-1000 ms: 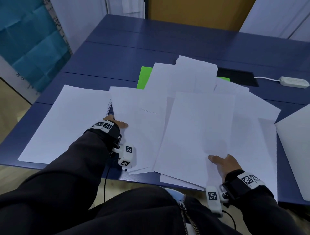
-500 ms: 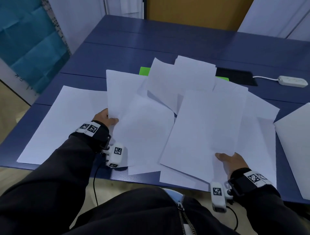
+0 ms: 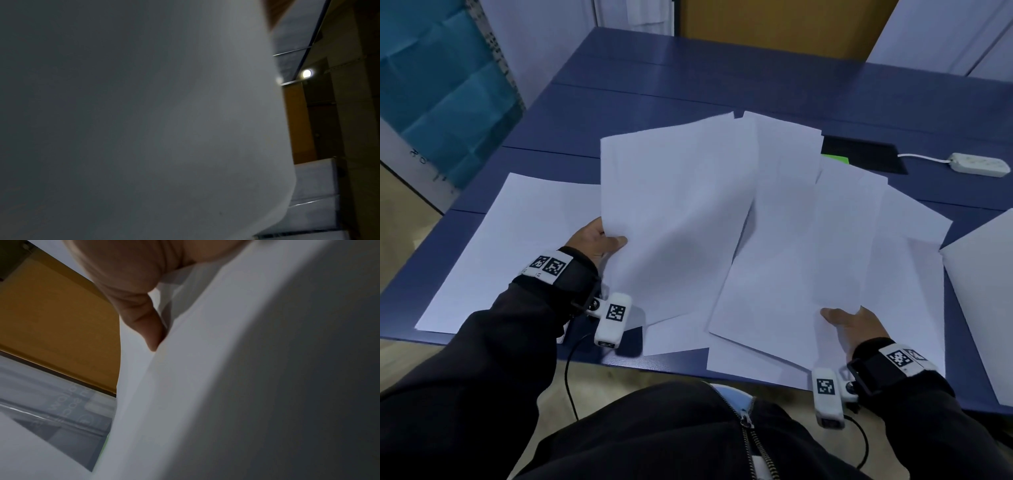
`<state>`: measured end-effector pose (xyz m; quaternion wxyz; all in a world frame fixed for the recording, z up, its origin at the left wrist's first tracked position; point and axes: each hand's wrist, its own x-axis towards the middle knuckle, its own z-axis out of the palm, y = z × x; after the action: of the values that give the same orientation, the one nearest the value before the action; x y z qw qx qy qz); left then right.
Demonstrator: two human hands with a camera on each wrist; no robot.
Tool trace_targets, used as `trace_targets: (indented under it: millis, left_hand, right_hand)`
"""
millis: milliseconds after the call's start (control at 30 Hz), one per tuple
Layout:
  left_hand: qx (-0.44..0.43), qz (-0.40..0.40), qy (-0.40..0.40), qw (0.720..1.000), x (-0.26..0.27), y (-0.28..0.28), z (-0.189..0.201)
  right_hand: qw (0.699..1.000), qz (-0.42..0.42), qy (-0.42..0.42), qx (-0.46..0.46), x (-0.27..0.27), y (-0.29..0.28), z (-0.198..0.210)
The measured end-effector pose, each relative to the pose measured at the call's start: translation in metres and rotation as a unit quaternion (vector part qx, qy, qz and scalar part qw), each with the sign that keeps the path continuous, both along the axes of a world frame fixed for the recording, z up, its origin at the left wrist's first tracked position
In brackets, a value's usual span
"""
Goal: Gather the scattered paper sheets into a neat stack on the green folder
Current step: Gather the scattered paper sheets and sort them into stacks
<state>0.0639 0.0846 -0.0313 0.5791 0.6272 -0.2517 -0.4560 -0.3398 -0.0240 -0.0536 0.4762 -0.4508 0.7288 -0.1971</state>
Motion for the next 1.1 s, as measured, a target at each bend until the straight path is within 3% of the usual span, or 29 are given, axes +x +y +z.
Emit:
trace_targets:
  millis: [167, 300, 400, 567, 633, 767, 1000, 1100]
  left_hand:
    - [-0.039, -0.036, 0.06, 0.997, -0.013, -0.012, 0.021]
    - [-0.031, -0.056, 0.056, 0.996, -0.028, -0.025, 0.019]
    - [0.049, -0.121, -0.055, 0.99, -0.038, -0.04, -0.001]
    - [0.202, -0.216, -0.294, 0.909, -0.059, -0.067, -0.033]
    - [0.245, -0.225, -0.341, 0.879, -0.069, -0.075, -0.034]
    - [0.28, -0.236, -0.359, 0.859, -0.082, -0.088, -0.036]
    - [0.27, -0.257, -0.345, 0.861, -0.107, -0.098, -0.035]
    - [0.23, -0.234, -0.32, 0.889, -0.105, -0.093, -0.033]
  right_hand:
    - [1.0, 0.012, -0.004, 0.003, -0.007, -0.003, -0.012]
    - [1.0, 0.005, 0.011, 0.012, -0.004, 0.001, -0.006]
    - [1.0, -0.004, -0.019, 0.017, -0.003, 0.0, -0.006]
    - [0.998, -0.011, -0.048, 0.035, 0.002, -0.003, -0.012]
    - [0.998, -0.013, -0.045, 0.043, 0.0, -0.008, -0.013]
    - [0.998, -0.007, -0.049, 0.045, 0.004, -0.004, -0.004]
    - [0.996, 0.077, -0.051, -0.013, 0.008, 0.006, 0.002]
    - [0.991, 0.084, -0.098, -0.044, 0.003, 0.008, -0.003]
